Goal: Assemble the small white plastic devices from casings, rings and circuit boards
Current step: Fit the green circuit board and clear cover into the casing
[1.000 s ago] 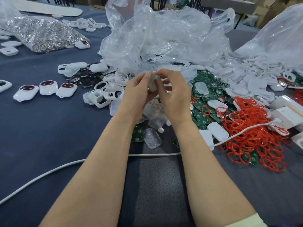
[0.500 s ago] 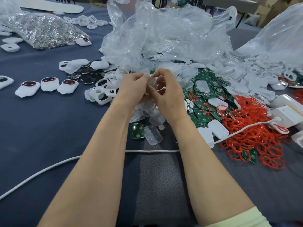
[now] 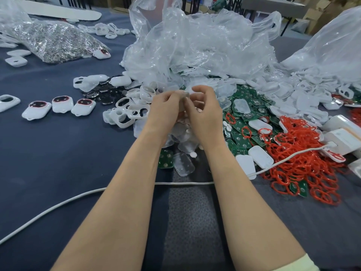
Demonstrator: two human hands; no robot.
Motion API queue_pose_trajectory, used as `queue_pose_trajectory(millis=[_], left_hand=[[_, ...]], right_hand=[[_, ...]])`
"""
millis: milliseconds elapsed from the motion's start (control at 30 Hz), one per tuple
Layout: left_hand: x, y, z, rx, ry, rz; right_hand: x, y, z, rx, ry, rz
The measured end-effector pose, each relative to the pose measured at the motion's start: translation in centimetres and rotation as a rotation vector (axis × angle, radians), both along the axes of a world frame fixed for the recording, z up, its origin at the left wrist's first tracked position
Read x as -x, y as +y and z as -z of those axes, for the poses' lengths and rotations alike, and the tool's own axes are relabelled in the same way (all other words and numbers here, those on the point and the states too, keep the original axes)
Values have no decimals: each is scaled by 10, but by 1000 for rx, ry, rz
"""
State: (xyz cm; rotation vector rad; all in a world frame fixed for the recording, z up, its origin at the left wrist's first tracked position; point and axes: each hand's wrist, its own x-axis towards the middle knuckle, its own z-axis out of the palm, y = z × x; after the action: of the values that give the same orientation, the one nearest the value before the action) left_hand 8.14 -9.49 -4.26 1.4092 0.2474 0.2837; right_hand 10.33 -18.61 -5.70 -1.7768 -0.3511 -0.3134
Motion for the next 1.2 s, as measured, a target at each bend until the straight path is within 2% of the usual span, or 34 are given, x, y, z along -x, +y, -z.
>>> queue_pose_trajectory(millis=[267,767,833,933,1000,1067,1200], left_hand=[[0,-4,2,-122,-37,4],[-1,-20,9,-523,-193,-60],[-2,-18,11,-436,-175,-74],[-2,-14,10,-247,-168,-76],[-2,-11,8,-231,-168,-74],[-3,-11,7,-214,-138,-66],[-2,-9,9,-245,-171,-127]], right_hand=[[-1,0,-4,-65,72,52],[-3,3,-6,-562,388,25],[-2,2,-6,-571,413,-30],[-4,2,-9,-495,332,-94],[-4,2,-12,-447,304,-120],[-4,-1,-13,-466,356,-154],[-6,-8,-11,-367,357,-105]])
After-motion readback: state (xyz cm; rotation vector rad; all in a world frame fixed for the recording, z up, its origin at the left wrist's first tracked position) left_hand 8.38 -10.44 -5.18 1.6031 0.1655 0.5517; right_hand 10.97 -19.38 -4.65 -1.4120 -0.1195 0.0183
